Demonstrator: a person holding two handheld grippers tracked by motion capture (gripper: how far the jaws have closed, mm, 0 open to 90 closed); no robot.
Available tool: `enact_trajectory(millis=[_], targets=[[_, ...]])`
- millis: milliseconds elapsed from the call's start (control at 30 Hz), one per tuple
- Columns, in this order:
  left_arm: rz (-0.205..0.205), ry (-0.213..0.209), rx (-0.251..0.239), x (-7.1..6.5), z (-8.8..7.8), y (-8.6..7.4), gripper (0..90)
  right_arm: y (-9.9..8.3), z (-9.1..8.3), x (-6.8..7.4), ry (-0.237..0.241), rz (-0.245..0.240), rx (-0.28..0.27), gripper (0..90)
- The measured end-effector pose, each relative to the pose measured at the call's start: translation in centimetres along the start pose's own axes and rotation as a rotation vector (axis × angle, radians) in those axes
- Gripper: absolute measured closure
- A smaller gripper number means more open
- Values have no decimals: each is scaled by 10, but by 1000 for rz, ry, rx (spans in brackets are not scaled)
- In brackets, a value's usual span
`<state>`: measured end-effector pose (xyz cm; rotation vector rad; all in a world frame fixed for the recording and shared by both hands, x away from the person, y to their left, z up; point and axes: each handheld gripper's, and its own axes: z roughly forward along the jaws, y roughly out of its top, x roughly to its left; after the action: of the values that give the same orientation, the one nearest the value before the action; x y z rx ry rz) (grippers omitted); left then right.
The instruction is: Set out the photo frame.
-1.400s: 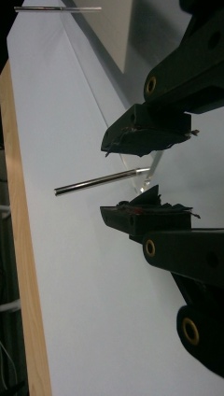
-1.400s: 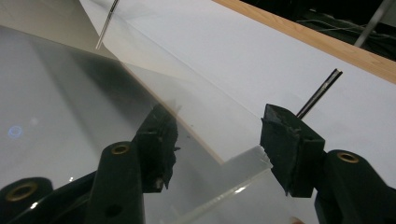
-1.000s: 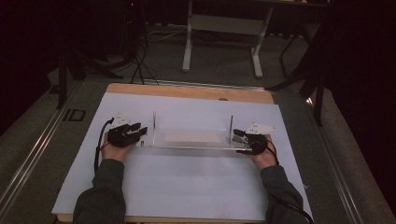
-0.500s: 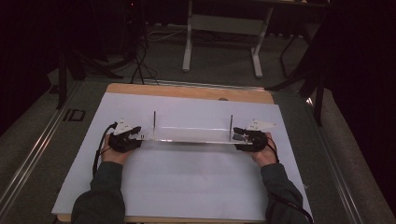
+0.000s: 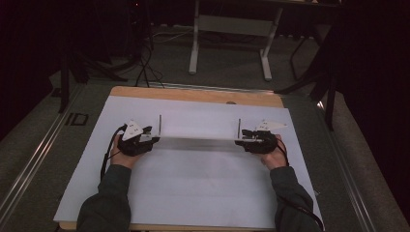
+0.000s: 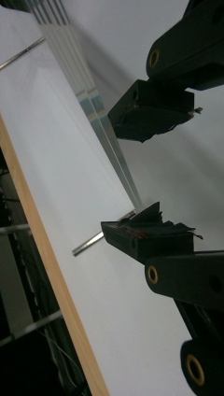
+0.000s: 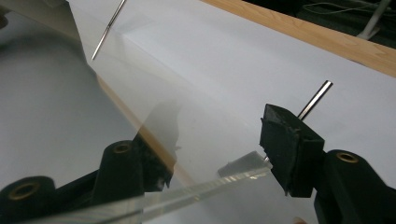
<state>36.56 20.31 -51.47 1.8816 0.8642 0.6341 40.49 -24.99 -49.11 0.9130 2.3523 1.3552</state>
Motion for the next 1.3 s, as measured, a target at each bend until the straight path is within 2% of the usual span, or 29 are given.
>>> enact_trajectory(millis=[100,167,300,467,700,867,1000,1067,1200,1300], targets=[[3,-10,-4,-1,4,2,483,2,0,-2,8,12,0,441],[-21,-28,-10,1,6,3,479,3,0,-3,10,15,3,441],[-31,-38,-21,4,8,5,482,5,1,-5,18,33,0,441],[-51,-28,-42,5,9,5,496,5,1,-7,33,49,-13,439],[-61,-18,-45,6,11,8,505,6,2,-9,25,74,-30,428],[-88,-10,-56,8,13,9,507,6,4,-10,4,97,-61,421],[-79,-7,-49,10,15,13,516,5,5,-10,-14,95,-93,426],[-75,-5,-44,11,16,15,520,5,6,-9,-38,77,-104,434],[-74,4,-45,11,18,17,519,5,7,-7,-62,71,-121,441],[-90,15,-56,11,20,18,519,5,10,-5,-106,57,-141,441]])
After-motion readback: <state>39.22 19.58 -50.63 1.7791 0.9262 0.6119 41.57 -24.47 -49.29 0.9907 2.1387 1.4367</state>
